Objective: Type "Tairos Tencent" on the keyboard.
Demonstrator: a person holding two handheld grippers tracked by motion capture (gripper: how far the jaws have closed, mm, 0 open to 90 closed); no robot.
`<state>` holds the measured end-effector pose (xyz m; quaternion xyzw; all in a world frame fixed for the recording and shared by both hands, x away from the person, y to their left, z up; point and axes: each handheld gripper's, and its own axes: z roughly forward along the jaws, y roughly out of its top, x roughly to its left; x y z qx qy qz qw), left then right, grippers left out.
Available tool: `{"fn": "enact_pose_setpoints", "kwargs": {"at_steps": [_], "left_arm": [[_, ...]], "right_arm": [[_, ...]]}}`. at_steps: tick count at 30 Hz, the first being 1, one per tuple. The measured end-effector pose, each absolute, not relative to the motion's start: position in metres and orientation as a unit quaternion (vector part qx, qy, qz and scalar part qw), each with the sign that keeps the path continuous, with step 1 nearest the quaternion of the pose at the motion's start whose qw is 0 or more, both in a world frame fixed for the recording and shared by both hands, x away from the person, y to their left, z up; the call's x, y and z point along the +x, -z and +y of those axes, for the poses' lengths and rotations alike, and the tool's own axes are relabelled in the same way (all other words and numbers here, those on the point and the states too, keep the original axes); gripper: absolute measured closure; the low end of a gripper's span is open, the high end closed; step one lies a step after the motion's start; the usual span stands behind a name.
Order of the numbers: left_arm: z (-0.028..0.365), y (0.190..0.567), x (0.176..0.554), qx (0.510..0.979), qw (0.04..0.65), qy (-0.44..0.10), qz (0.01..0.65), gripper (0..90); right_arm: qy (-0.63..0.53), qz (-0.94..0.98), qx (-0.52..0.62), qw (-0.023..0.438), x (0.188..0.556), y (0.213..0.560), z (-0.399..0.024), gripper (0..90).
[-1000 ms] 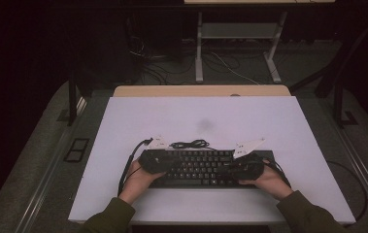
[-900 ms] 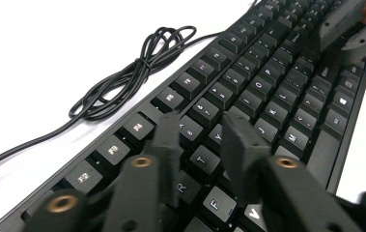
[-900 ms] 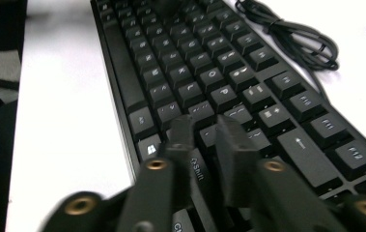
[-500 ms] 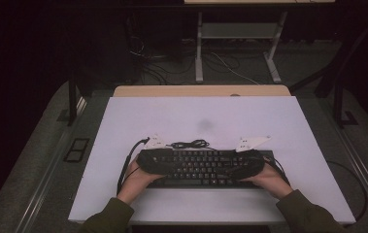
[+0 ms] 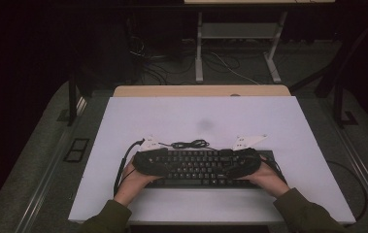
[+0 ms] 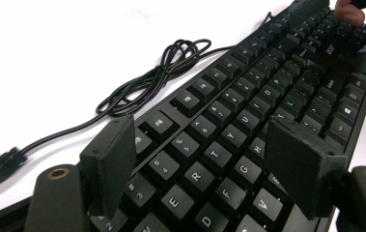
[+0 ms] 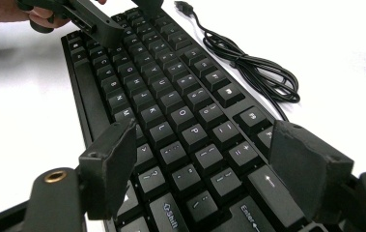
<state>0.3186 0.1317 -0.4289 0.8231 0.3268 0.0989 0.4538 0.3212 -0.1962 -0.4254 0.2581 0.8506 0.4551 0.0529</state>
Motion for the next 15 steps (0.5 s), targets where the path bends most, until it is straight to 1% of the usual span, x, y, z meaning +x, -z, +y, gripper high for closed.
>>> {"fn": "enact_pose_setpoints", "kwargs": {"at_steps": [15], "left_arm": [[0.146,0.429,0.31,0.814,0.455,-0.11,0.343,26.5]], "right_arm": [[-0.457,0.854,0.243,0.045,0.328,0.426,-0.184,25.0]]}}
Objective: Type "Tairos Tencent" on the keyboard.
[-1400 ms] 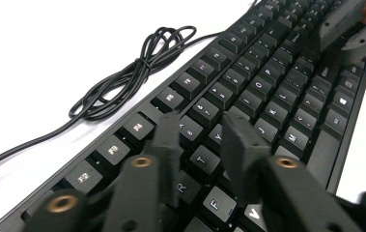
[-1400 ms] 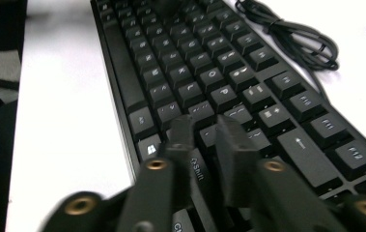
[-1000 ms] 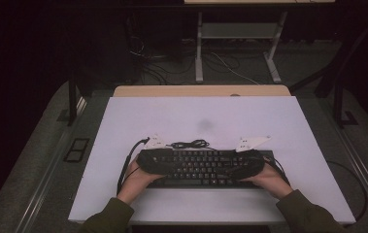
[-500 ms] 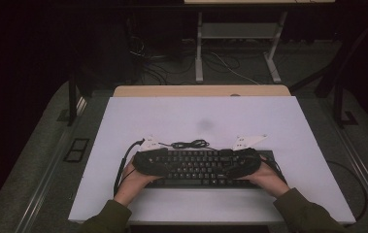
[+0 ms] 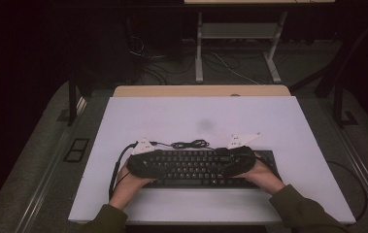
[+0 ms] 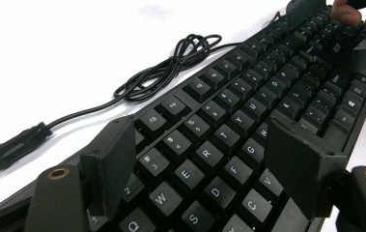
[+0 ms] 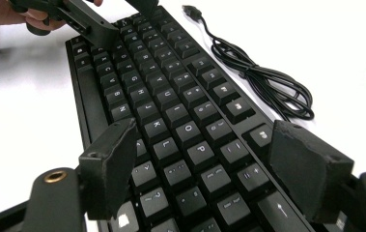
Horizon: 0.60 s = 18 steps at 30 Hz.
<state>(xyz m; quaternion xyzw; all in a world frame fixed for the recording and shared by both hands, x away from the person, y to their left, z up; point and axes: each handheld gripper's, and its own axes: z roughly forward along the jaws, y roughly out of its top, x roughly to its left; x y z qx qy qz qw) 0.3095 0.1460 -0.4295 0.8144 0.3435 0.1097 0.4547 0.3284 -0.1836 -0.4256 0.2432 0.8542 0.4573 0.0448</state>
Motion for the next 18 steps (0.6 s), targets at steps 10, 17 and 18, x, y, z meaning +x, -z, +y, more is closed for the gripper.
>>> {"fn": "enact_pose_setpoints", "kwargs": {"at_steps": [10,17,18], "left_arm": [[0.155,0.43,0.304,0.81,0.454,-0.117,0.353,27.3],[0.16,0.43,0.3,0.809,0.45,-0.122,0.359,28.5],[0.161,0.43,0.299,0.808,0.45,-0.122,0.359,28.9]], "right_arm": [[-0.459,0.855,0.237,0.04,0.333,0.426,-0.176,25.0],[-0.461,0.856,0.231,0.035,0.336,0.427,-0.171,25.0],[-0.46,0.857,0.228,0.035,0.337,0.427,-0.17,25.0]]}}
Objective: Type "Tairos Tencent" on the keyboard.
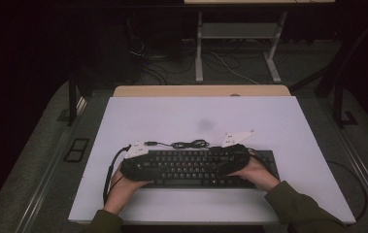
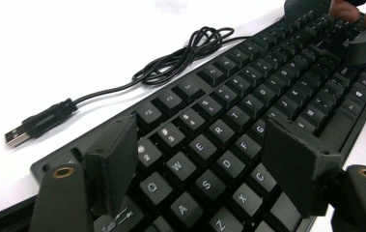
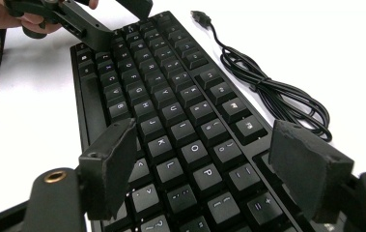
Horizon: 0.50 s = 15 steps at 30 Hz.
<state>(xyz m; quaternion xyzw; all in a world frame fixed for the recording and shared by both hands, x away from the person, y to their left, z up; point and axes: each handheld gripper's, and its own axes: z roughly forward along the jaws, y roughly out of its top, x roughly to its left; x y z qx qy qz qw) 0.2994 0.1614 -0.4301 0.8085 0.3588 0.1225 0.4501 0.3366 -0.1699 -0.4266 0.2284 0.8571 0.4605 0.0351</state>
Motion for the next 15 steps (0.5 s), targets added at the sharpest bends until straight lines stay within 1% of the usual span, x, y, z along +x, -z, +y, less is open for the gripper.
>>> {"fn": "enact_pose_setpoints", "kwargs": {"at_steps": [4,8,11,15], "left_arm": [[0.165,0.431,0.297,0.808,0.448,-0.127,0.362,32.2],[0.168,0.431,0.295,0.806,0.448,-0.131,0.365,37.7],[0.17,0.431,0.293,0.805,0.448,-0.132,0.365,43.2],[0.173,0.43,0.291,0.807,0.447,-0.132,0.363,53.8]], "right_arm": [[-0.462,0.857,0.227,0.032,0.338,0.426,-0.167,25.0],[-0.461,0.858,0.223,0.031,0.339,0.427,-0.164,25.0],[-0.461,0.859,0.222,0.03,0.34,0.427,-0.162,25.0],[-0.46,0.86,0.219,0.029,0.34,0.427,-0.16,24.9]]}}
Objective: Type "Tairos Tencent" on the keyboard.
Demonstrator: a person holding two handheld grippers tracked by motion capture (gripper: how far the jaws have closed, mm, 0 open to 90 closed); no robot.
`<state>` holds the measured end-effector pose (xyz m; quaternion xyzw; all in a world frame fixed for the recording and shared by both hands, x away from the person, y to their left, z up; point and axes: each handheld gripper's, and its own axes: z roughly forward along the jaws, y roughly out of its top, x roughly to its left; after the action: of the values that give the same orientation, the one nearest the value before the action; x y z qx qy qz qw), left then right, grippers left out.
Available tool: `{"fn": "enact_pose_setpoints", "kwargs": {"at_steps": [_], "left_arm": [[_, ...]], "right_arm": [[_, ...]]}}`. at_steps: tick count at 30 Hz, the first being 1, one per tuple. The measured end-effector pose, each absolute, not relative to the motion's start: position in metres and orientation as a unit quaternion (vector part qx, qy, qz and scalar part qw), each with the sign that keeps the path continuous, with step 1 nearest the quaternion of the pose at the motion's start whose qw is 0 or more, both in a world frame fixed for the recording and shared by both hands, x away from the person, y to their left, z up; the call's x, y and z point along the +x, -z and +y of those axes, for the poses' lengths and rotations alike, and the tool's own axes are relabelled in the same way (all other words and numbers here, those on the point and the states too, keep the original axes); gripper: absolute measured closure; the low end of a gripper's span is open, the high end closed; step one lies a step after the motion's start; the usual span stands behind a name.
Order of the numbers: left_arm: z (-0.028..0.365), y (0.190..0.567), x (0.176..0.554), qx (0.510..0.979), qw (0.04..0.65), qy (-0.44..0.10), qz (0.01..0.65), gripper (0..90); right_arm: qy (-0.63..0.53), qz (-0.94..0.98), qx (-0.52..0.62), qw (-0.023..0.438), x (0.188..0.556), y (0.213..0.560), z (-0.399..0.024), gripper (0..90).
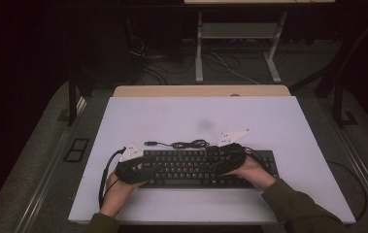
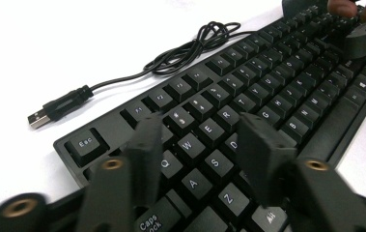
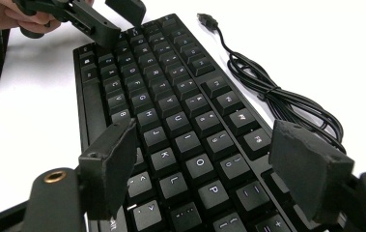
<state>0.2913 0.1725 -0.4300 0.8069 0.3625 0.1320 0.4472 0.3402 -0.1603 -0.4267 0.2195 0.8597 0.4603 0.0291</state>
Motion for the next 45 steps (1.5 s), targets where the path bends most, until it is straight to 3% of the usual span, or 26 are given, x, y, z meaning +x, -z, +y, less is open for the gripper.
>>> {"fn": "enact_pose_setpoints", "kwargs": {"at_steps": [14,45], "left_arm": [[0.1759,0.4319,0.2893,0.814,0.443,-0.104,0.361,89.3],[0.1744,0.438,0.2912,0.828,0.417,-0.107,0.359,89.4]], "right_arm": [[-0.462,0.86,0.215,0.026,0.3416,0.4265,-0.1558,24.8],[-0.459,0.862,0.212,0.025,0.3413,0.4282,-0.1528,24.8]]}}
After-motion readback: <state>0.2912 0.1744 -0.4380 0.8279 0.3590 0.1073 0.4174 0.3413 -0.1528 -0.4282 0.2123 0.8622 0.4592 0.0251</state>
